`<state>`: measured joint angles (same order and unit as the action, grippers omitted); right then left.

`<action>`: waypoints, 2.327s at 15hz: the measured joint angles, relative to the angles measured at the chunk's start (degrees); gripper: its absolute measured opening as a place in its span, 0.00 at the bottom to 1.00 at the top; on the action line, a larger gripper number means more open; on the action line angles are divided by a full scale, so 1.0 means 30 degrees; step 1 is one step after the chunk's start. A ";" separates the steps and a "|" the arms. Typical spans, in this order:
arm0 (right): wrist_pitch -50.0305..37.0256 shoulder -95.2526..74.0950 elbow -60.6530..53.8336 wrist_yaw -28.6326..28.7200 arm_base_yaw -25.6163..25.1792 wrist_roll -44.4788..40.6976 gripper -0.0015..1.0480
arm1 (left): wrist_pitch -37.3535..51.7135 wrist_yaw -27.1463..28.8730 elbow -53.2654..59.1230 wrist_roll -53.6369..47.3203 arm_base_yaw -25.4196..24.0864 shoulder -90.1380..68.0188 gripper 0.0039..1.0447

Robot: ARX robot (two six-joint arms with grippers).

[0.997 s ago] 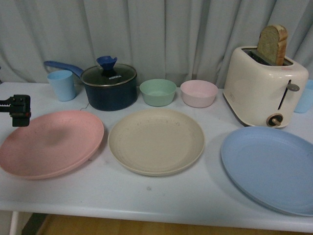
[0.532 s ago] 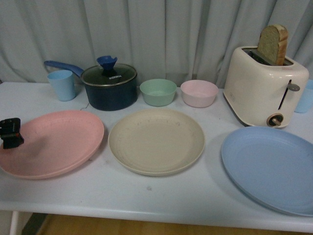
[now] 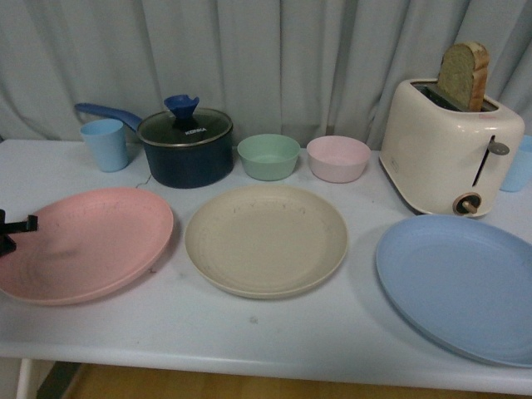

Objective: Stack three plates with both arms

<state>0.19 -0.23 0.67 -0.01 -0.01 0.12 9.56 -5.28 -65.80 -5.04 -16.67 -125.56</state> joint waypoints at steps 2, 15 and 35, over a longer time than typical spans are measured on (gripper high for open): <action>0.0000 0.0000 0.0000 -0.0007 0.0000 0.0000 0.94 | -0.0153 -0.0219 0.0000 0.0109 -0.0146 0.0248 0.02; 0.0000 0.0000 0.0000 -0.0007 0.0000 0.0000 0.94 | 0.1770 0.0058 0.3140 -0.0466 0.7643 0.7584 0.02; 0.0000 0.0000 0.0000 0.0000 0.0000 0.0000 0.94 | 0.4131 0.0605 0.0976 0.9173 0.9508 0.1734 0.60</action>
<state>0.19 -0.23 0.67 -0.01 -0.01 0.12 21.96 -3.46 -62.87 22.48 11.86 -120.36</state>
